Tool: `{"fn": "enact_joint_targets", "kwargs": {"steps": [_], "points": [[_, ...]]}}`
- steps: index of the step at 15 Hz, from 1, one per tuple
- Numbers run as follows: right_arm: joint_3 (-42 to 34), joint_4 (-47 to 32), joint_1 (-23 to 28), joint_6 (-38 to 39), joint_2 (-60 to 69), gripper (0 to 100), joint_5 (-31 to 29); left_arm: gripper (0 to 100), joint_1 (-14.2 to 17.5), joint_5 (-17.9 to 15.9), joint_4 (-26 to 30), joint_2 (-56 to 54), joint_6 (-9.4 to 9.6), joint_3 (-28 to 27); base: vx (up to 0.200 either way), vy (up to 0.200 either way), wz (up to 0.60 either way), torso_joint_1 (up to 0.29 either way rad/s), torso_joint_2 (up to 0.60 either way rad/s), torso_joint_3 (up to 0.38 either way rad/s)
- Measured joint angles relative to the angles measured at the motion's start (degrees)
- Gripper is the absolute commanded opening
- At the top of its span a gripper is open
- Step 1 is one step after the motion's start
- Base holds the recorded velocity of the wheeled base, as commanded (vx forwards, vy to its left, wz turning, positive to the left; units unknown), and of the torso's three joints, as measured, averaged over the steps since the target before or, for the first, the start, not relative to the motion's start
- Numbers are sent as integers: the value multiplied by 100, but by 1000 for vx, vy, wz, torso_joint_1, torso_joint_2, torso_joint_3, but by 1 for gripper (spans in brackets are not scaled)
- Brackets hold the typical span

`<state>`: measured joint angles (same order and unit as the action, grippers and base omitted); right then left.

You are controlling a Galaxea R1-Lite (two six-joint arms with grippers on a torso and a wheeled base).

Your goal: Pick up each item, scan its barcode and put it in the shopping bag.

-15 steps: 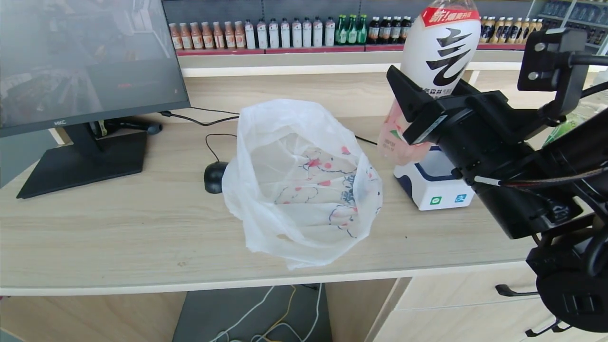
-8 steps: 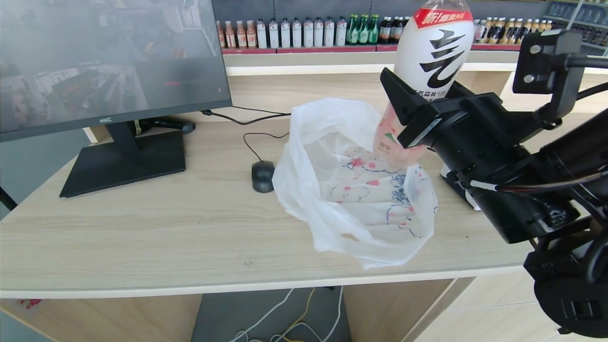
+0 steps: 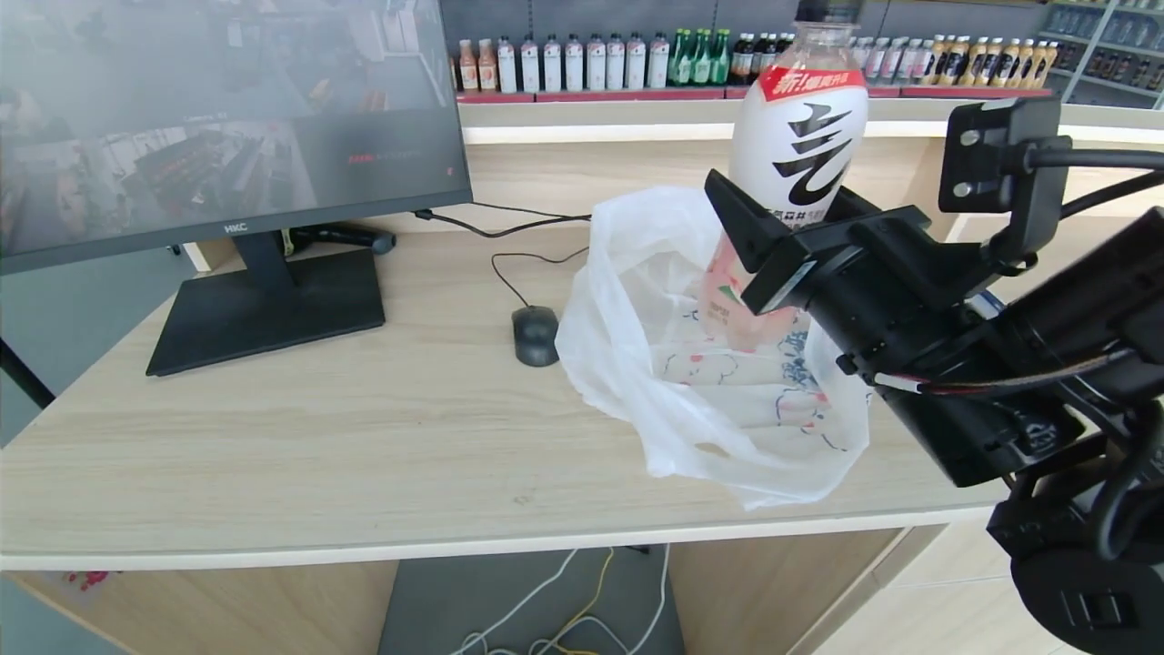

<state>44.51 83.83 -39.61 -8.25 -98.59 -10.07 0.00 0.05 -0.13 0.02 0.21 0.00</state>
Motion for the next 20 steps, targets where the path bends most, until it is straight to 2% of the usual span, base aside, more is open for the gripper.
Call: {"fn": "enact_joint_targets", "kwargs": {"steps": [6,10,15,20], "points": [[105,-430,11,2,-169,0,46,100,5,2,-2,0,1,0,0,0,0,0,0,0],[909,-1158,124,16,-422,0,30,100,5,2,-2,0,0,0,0,0,0,0,0,0],[1770,-1246,524,256,-1145,0,39,100,5,2,-2,0,1,0,0,0,0,0,0,0],[1903,-1234,623,300,-1591,0,50,100,10,2,-2,0,-2,0,0,0,0,0,0,0]]}}
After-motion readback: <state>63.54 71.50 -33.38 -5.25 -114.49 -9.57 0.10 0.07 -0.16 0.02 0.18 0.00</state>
